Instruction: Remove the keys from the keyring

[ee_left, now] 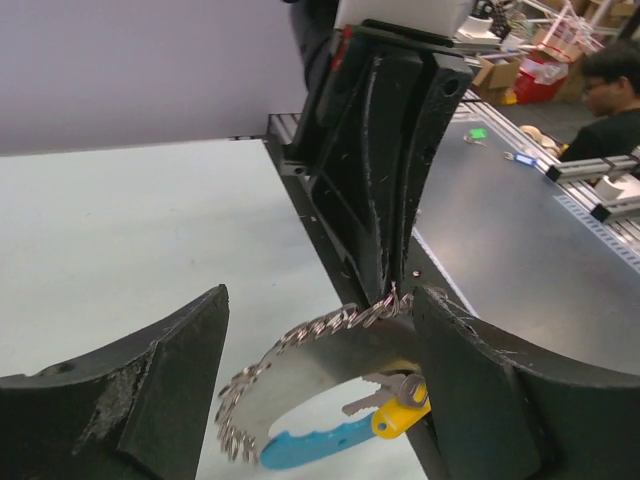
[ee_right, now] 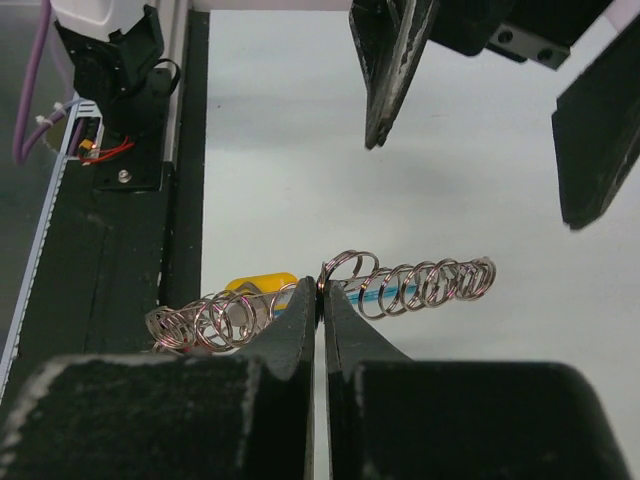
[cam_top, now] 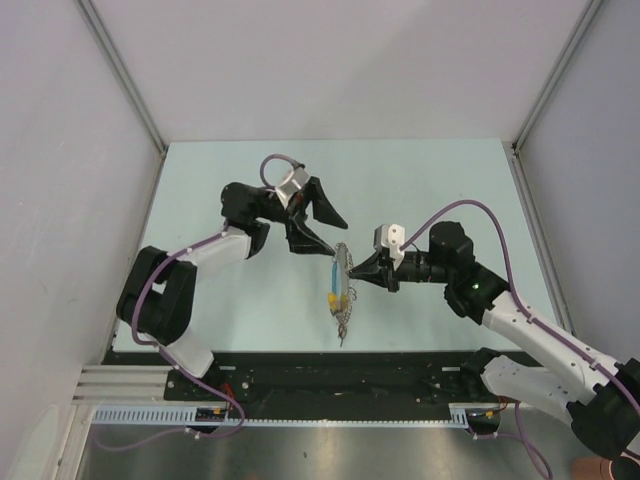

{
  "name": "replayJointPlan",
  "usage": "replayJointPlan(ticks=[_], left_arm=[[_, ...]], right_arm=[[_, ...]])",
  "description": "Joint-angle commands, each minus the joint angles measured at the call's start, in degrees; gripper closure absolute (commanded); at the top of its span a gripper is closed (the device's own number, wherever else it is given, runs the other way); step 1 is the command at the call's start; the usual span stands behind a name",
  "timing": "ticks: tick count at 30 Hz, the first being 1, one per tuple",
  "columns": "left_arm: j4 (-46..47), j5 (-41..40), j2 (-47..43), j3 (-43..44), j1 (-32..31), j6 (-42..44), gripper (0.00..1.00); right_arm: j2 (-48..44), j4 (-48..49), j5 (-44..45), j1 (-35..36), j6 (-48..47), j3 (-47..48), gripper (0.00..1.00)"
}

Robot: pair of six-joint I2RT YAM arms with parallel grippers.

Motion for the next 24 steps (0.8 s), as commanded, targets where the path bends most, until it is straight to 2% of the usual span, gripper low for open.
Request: replayJointPlan(ticks=[1, 9, 13, 14, 15, 17, 19, 20, 21, 24], left_arm=[[18.1, 11.5, -3.2, 1.1, -3.7, 0.3, 0.21], [14.9, 14.1, -1.9, -1.6, -6.1, 2.1, 0.25], [9.7, 14.2, -7.4, -5.7, -5.9, 6.7, 0.24], [3.9, 14.0, -8.6, -6.9, -6.0, 9.1, 0.23], [-0.5, 14.0, -9.3, -6.9, -6.1, 15.1, 0.23], [-7.9, 14.0, -9.6, -6.2, -6.4, 18.8, 0.23], [-4.7, 13.9, -9.4, -6.6, -7.5, 16.4, 0.23], [-2.0, 14.1, -8.4, -6.9, -8.0, 11.7, 0.23], [4.3, 14.1, -7.5, -7.0, -9.3, 8.6, 0.25], [4.0, 14.1, -6.0, -7.5, -11.1, 7.5, 0.27]], right_arm=[[-3.0, 1.0, -6.0, 0.3, -4.0, 2.0, 1.00], [-5.3, -3.1, -8.9, 1.2, -5.6, 3.8, 1.00], [-6.4, -6.9, -11.7, 1.3, -8.2, 5.6, 1.00], [-6.5, -7.5, -12.4, 1.4, -8.7, 5.8, 1.00], [-7.1, -8.3, -13.4, 1.4, -8.8, 5.9, 1.00], [-7.7, -8.9, -13.7, 1.8, -9.5, 6.3, 1.00], [-8.6, -9.6, -13.9, 1.9, -10.4, 6.2, 1.00], [-8.7, -9.7, -14.1, 2.0, -10.5, 6.2, 1.00], [-8.8, -9.9, -14.9, 1.9, -10.6, 6.3, 1.00], [-9.1, -10.6, -15.8, 1.9, -10.9, 6.4, 1.00]])
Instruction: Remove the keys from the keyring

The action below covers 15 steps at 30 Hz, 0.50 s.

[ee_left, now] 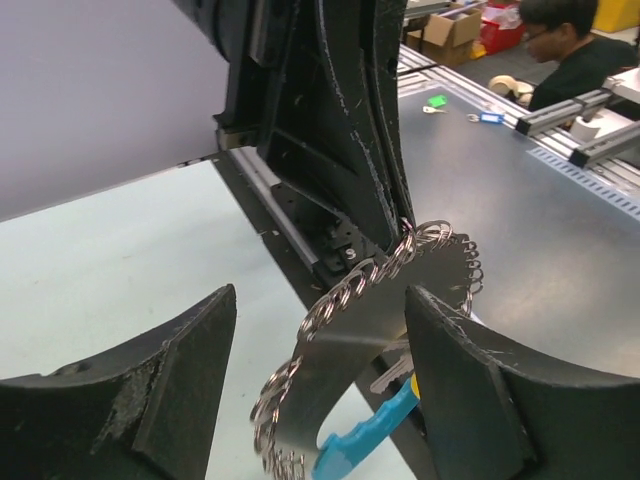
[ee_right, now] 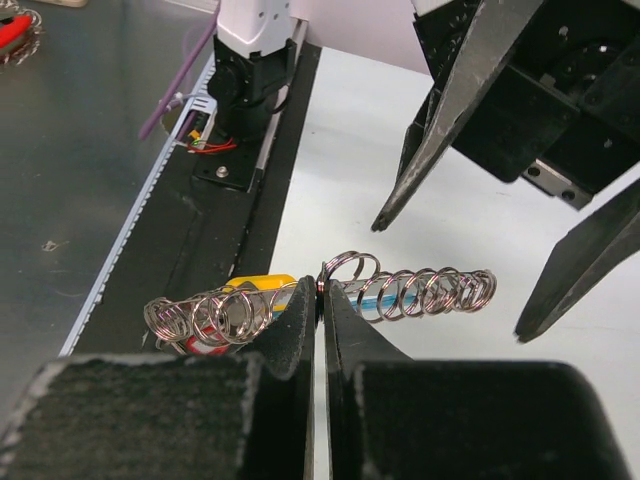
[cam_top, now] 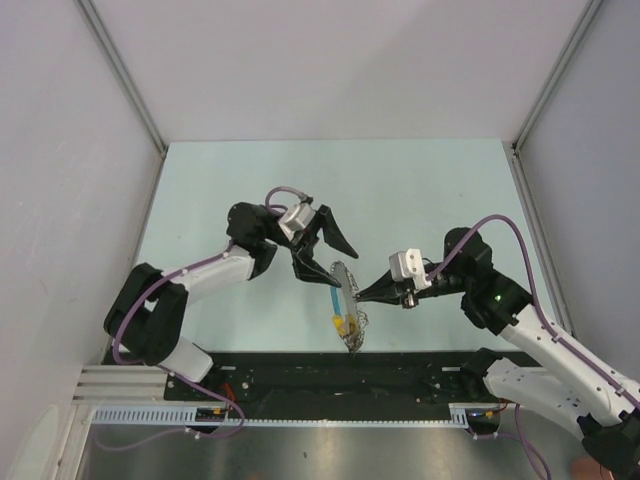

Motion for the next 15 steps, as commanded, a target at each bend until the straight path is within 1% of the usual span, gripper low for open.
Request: replayJointPlan(ticks=[1, 4, 7, 10, 11, 13, 14, 15], left_arm=[[5.2, 13.2, 1.7, -1.5, -3.0, -2.8, 0.28], [5.2, 13.2, 2.7, -2.3, -4.1, -2.8, 0.28], [3.6, 13.3, 4.0, -1.1, -5.7, -3.2, 0.30], [3.6, 13.4, 4.9, -1.7, -7.5, -4.4, 0.36], [4.4, 13.4, 5.0, -1.9, -7.7, -6.9, 0.42], [5.1, 13.4, 4.6, -2.6, -8.4, -9.2, 0.51], [4.6, 13.4, 4.2, -3.0, -8.5, -9.8, 0.66], [4.7, 13.4, 3.6, -3.3, -8.5, -10.0, 0.74]], right_arm=[[-1.8, -0.1, -3.4, 0.2, -2.0, 3.3, 1.00], [-2.4, -0.5, -5.4, 0.2, -2.2, 3.4, 1.00], [-2.5, -1.6, -5.7, 0.2, -2.8, 3.3, 1.00], [-2.8, -2.8, -4.5, 0.1, -3.4, 3.5, 1.00], [-2.9, -3.5, -4.4, 0.0, -4.0, 3.5, 1.00], [-3.4, -4.4, -4.9, -0.3, -4.6, 3.8, 1.00], [-3.5, -4.9, -5.0, -0.7, -5.0, 3.8, 1.00], [-3.0, -5.0, -5.2, -0.7, -5.1, 3.8, 1.00]])
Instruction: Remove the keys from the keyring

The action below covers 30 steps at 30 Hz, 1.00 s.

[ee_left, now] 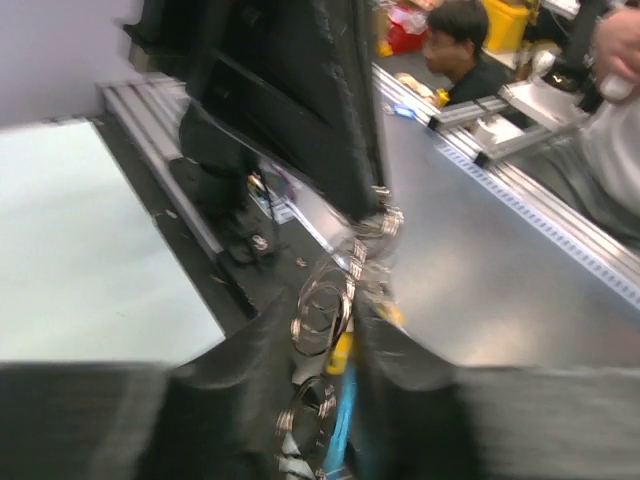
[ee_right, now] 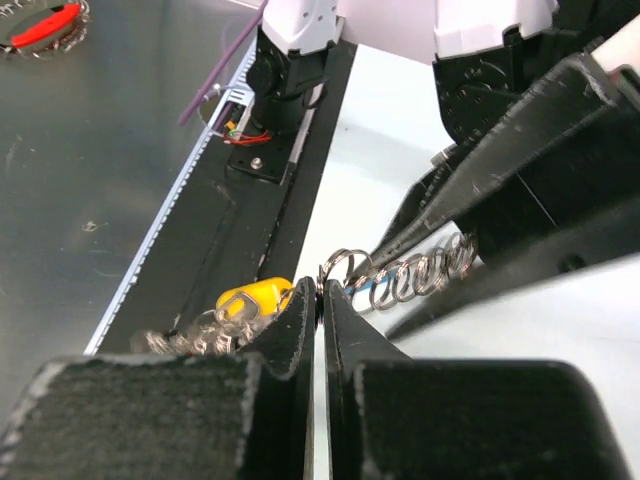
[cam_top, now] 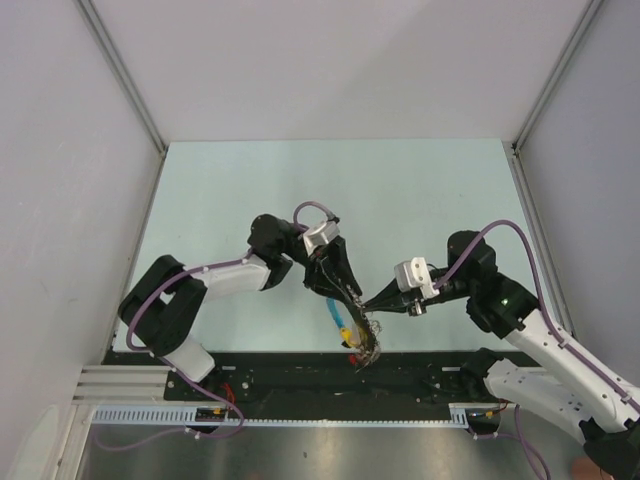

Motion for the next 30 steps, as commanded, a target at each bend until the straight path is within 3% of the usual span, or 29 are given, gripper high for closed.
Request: replayJointPlan(ticks=[1, 2, 6, 7, 8, 11, 14, 16, 20, 23, 25, 27, 28, 29, 30], left_arm=[[3.6, 12.2, -2.2, -1.4, -0.9, -4.1, 0.80], [5.2, 12.2, -2.4, -1.3, -0.8, -5.3, 0.96], [16.0, 11.9, -2.1, -0.7, -0.4, -11.8, 1.00], [18.0, 11.8, -2.0, -0.5, -0.1, -14.0, 1.00], [23.0, 11.1, -1.3, -0.2, 0.1, -15.8, 1.00], [25.1, 7.9, 0.1, 1.5, 2.2, -21.7, 1.00], [25.1, 6.2, -0.8, 1.9, 4.4, -20.7, 0.99], [25.1, 3.3, -2.9, 2.1, 5.7, -19.3, 1.00], [25.1, -0.4, -3.4, 7.5, 10.0, -23.0, 1.00], [24.9, -3.0, -5.2, 10.1, 11.0, -21.2, 0.99], [23.1, -6.7, -6.8, 12.2, 11.0, -18.1, 1.00], [9.5, -9.8, -9.0, 13.1, 10.8, -10.9, 1.00], [1.6, -14.1, -10.5, 14.3, 10.7, 1.4, 1.00], [-26.1, -18.1, -15.0, 15.5, 9.9, 10.4, 1.00], [-42.0, -23.9, -17.2, 17.3, 8.8, 21.6, 0.99]], right_arm=[[-0.6, 0.7, -1.2, -0.6, -2.0, 3.4, 1.00], [-0.3, 1.4, -1.2, -0.5, -1.6, 3.4, 1.00], [0.0, 4.4, 3.6, 0.0, 4.4, 3.4, 0.99], [-0.9, 5.4, 5.9, 0.3, 6.4, 3.4, 0.93], [-1.3, 7.7, 10.7, 0.6, 8.5, 3.4, 0.76], [-3.4, 14.5, 22.4, 1.4, 19.2, 3.5, 0.62], [-6.4, 20.6, 34.0, 1.7, 29.4, 3.4, 0.48], [-8.0, 22.2, 38.3, 1.6, 34.3, 3.4, 0.43], [-10.6, 21.3, 56.9, 1.7, 42.0, 3.4, 0.40], [-10.4, 18.7, 64.8, 1.6, 41.9, 3.4, 0.40], [-8.6, 18.5, 65.6, 1.6, 40.5, 3.4, 0.40], [-8.0, 18.6, 62.9, 1.5, 40.0, 3.5, 0.39], [-7.8, 19.4, 60.9, 1.5, 40.1, 3.5, 0.39], [-7.8, 19.8, 55.9, 1.5, 40.0, 3.5, 0.38], [-7.6, 20.1, 54.1, 1.5, 40.6, 3.6, 0.38]])
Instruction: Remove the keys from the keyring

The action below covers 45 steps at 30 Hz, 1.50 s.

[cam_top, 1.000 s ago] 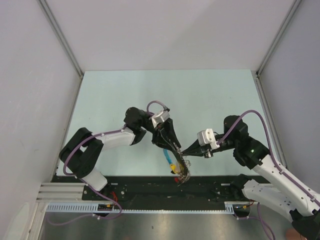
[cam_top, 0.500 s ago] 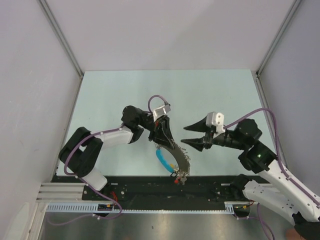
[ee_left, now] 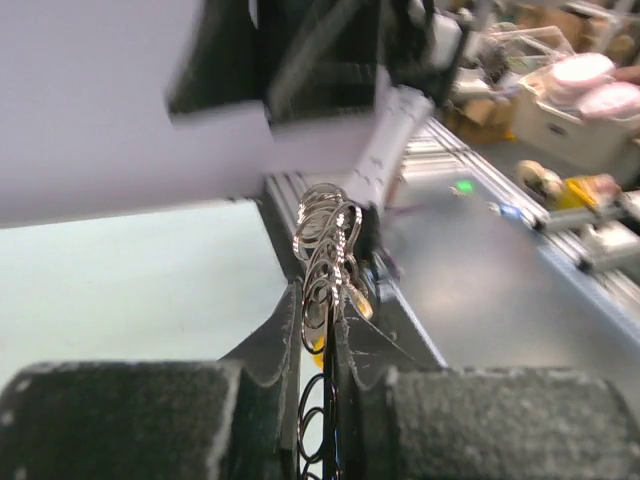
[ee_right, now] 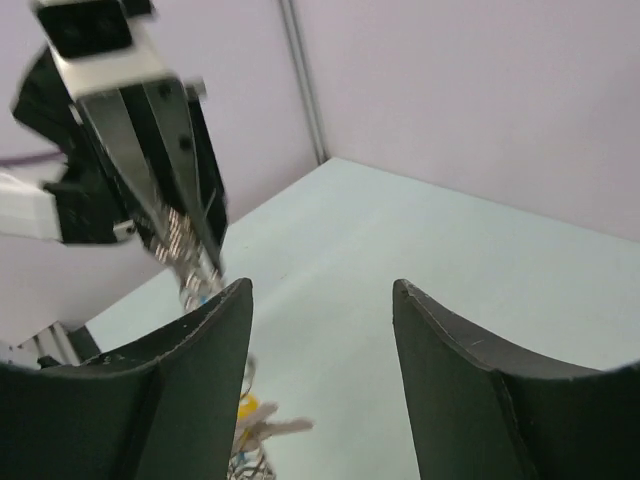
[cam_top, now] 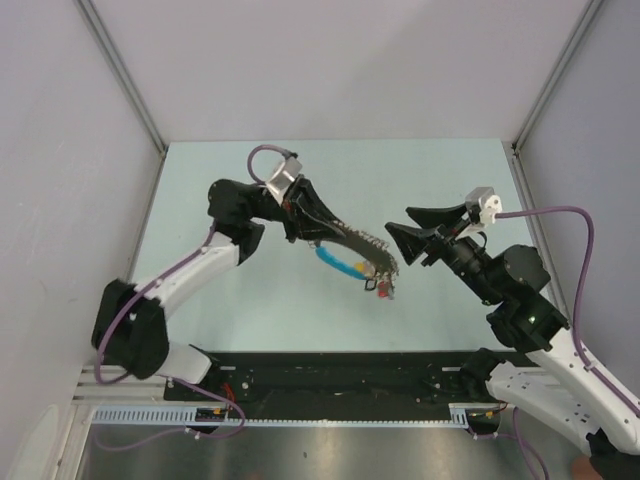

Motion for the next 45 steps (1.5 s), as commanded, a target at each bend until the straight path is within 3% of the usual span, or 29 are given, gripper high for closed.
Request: replayJointPlan(ticks=[1, 2, 3, 8, 15, 19, 22, 24, 25, 27, 28, 31, 34, 40, 42, 45], left_arm=[[-54.7, -25.2, -12.5, 12.6, -4.2, 52.8, 1.00], [-62.9, -39.2, -13.3, 15.0, -8.3, 59.1, 1.00], [-68.7, -41.2, -13.1, 16.3, -8.7, 62.5, 1.00], [-71.8, -58.0, -13.8, 15.4, -8.6, 62.2, 1.00], [-66.5, -74.4, -22.7, 5.2, -8.6, 52.7, 1.00], [-64.7, -70.3, -27.3, 2.2, -8.4, 49.6, 1.00], [-73.4, -64.9, -26.4, 5.0, -7.7, 49.2, 1.00], [-80.0, -66.4, -25.4, 6.4, -6.0, 48.5, 1.00], [-83.1, -70.8, -24.6, 7.5, -5.0, 47.4, 1.00], [-96.2, -72.2, -19.4, 12.9, 1.3, 41.1, 0.99], [-98.7, -66.7, -18.0, 13.6, 6.9, 38.0, 0.99], [-96.6, -55.3, -17.4, 8.3, 12.4, 29.2, 1.00], [-97.9, -58.0, -17.7, 5.3, 13.1, 27.5, 0.99], [-100.2, -45.6, -9.9, 6.4, 14.6, 18.2, 1.00], [-99.8, -47.4, -9.9, 5.5, 14.6, 14.9, 1.00], [-97.7, -52.4, -12.4, 3.2, 14.6, 10.4, 1.00]], right_arm=[[0.7, 2.0, -5.3, 0.3, 1.9, 1.3, 0.37], [0.5, 1.7, -5.0, 0.2, 2.6, 1.4, 0.37], [0.1, 1.4, -3.8, 0.2, 4.4, 1.3, 0.36], [-2.4, -1.9, 7.1, 0.2, 8.2, 1.3, 0.34], [0.1, -5.1, 7.5, 0.2, 10.3, 1.3, 0.30], [4.2, -2.7, 3.1, 0.1, 9.4, 0.8, 0.28], [7.1, 0.3, -4.1, -0.7, 6.1, 0.7, 0.24], [8.5, 1.2, -5.3, -2.0, 5.7, 0.7, 0.21], [8.8, 1.2, -5.3, -2.6, 6.3, 0.8, 0.21], [9.3, 0.2, -5.3, -4.1, 9.1, 0.8, 0.21], [9.6, -0.3, -5.5, -4.2, 9.7, 0.8, 0.21], [10.7, -3.7, -5.8, -3.9, 10.9, 0.5, 0.21], [11.7, -2.7, -8.1, -2.6, 9.6, -2.8, 0.21], [19.0, 12.6, 0.7, 9.4, -5.8, -7.3, 0.22], [23.8, 16.5, 4.9, 12.5, -14.2, -7.2, 0.22], [27.5, 19.5, 7.3, 15.8, -18.2, -7.3, 0.22]])
